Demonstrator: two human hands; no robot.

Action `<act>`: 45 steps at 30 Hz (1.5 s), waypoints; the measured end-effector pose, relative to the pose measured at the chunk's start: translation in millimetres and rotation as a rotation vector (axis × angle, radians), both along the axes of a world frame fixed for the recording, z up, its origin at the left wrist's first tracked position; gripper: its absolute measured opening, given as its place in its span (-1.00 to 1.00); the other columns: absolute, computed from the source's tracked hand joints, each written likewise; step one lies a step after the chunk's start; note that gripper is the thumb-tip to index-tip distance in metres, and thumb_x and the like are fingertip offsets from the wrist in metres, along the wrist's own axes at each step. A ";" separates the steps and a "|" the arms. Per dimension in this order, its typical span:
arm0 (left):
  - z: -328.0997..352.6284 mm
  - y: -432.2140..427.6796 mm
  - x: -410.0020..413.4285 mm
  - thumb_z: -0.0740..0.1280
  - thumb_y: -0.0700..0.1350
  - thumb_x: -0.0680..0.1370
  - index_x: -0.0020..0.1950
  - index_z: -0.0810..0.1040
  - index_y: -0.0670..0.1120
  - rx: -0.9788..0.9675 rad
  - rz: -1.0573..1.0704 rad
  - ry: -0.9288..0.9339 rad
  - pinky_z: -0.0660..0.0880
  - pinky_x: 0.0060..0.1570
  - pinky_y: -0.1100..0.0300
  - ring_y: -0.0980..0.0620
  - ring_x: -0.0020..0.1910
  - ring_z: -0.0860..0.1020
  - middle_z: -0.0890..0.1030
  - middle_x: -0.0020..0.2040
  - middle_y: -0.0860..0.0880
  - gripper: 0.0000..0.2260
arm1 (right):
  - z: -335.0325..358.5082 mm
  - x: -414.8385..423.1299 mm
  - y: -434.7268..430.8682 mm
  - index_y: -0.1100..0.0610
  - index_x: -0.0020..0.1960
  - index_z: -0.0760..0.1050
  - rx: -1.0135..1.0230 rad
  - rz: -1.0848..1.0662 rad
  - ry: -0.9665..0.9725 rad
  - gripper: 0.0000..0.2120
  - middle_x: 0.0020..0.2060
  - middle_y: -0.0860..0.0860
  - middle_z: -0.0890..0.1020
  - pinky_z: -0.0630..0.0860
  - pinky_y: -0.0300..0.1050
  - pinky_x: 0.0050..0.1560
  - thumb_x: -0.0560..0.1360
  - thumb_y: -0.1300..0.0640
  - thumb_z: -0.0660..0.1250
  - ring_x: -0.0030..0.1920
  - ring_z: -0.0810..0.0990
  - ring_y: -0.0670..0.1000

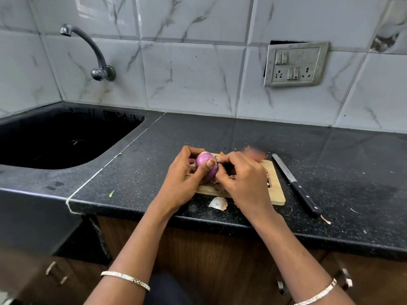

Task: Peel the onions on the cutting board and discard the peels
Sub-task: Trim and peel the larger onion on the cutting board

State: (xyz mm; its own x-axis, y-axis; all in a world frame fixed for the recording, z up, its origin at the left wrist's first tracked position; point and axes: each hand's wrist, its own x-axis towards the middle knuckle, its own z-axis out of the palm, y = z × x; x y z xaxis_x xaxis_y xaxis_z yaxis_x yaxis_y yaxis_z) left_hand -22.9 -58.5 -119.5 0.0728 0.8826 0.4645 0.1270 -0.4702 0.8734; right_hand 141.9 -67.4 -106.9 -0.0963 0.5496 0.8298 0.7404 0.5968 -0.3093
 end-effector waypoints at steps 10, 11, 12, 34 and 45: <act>2.5 -2.8 1.7 0.29 0.07 0.59 0.27 0.53 -0.07 -0.156 -0.102 -0.214 0.66 0.06 -0.05 -0.15 0.18 0.65 0.60 0.20 -0.14 -0.67 | 6.1 8.3 -1.8 0.12 0.13 0.66 -0.088 0.045 0.231 -0.71 -0.08 -0.08 0.69 0.62 -0.02 0.03 0.45 0.32 0.40 -0.06 0.66 -0.13; 2.6 -2.5 1.6 0.28 0.07 0.59 0.27 0.53 -0.07 -0.153 -0.098 -0.214 0.66 0.06 -0.04 -0.14 0.17 0.65 0.60 0.19 -0.14 -0.67 | 7.8 8.1 -4.1 0.11 0.16 0.66 -0.086 0.088 0.227 -0.69 -0.05 -0.09 0.69 0.62 -0.03 0.05 0.45 0.32 0.41 -0.02 0.66 -0.13; 3.2 -2.9 1.8 0.28 0.07 0.59 0.26 0.54 -0.07 -0.148 -0.093 -0.209 0.66 0.06 -0.03 -0.12 0.16 0.66 0.61 0.19 -0.13 -0.67 | 9.6 7.8 -6.4 0.11 0.17 0.66 -0.074 0.132 0.208 -0.70 -0.03 -0.09 0.69 0.61 -0.06 0.07 0.46 0.30 0.42 0.01 0.66 -0.13; 6.7 -6.1 3.6 0.36 0.16 0.51 0.15 0.60 -0.11 -0.141 0.001 -0.145 0.69 -0.15 0.01 -0.01 -0.06 0.72 0.68 0.01 -0.02 -0.61 | 1.3 0.3 -3.5 0.23 -0.12 0.60 0.258 -0.006 -0.138 -0.92 -0.21 0.06 0.61 0.48 -0.10 -0.07 0.53 0.23 0.40 -0.19 0.56 0.07; 8.7 -6.4 2.4 0.33 0.20 0.51 0.15 0.59 -0.08 -0.154 -0.002 -0.130 0.69 -0.10 -0.11 -0.02 -0.06 0.73 0.67 0.06 -0.06 -0.60 | 4.7 9.2 -7.5 0.18 -0.04 0.68 0.006 0.181 0.109 -0.93 -0.15 -0.02 0.69 0.54 -0.17 -0.02 0.47 0.25 0.49 -0.14 0.64 -0.05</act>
